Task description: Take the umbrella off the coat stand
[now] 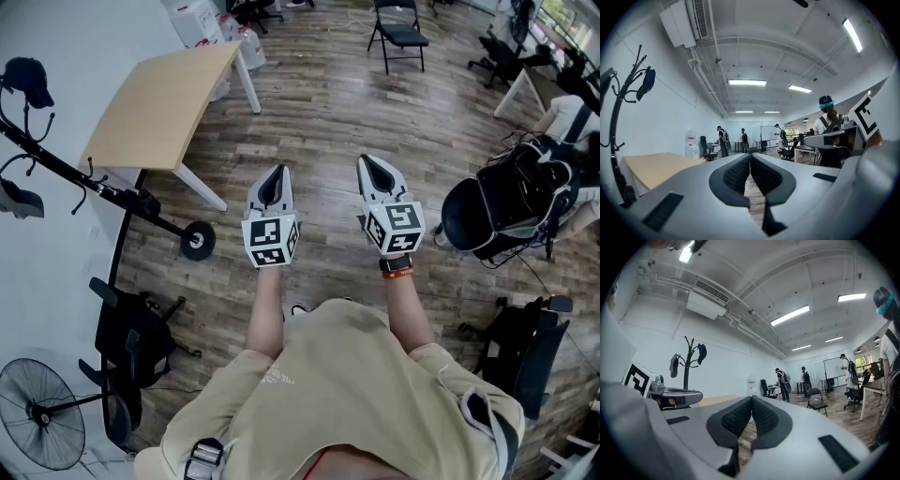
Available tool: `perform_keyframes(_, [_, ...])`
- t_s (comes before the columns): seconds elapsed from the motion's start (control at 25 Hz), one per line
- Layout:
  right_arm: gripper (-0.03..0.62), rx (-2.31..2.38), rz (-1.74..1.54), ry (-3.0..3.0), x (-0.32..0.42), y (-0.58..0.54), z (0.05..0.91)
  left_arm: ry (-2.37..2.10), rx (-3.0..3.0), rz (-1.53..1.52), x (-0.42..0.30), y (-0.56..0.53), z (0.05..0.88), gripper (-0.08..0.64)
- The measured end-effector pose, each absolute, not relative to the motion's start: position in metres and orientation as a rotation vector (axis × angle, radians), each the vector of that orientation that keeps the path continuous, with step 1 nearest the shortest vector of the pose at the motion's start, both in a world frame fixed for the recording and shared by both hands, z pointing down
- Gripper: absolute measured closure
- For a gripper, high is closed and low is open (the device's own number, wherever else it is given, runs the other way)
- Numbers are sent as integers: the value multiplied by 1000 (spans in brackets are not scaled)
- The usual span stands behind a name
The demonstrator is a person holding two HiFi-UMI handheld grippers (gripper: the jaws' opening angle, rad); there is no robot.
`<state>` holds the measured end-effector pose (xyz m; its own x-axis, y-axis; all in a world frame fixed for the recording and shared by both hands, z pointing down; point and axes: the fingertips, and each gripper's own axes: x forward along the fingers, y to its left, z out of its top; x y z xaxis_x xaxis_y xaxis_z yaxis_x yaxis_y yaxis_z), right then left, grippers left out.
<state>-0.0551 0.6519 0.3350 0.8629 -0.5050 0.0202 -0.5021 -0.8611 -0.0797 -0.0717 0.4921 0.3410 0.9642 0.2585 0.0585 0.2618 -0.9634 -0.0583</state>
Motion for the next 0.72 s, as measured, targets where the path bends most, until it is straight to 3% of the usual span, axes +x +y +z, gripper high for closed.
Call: perform_keyframes(0.72, [577,-2840,-111,1004,-67,646,365,-305,-3065,-132,-85,508,374,535])
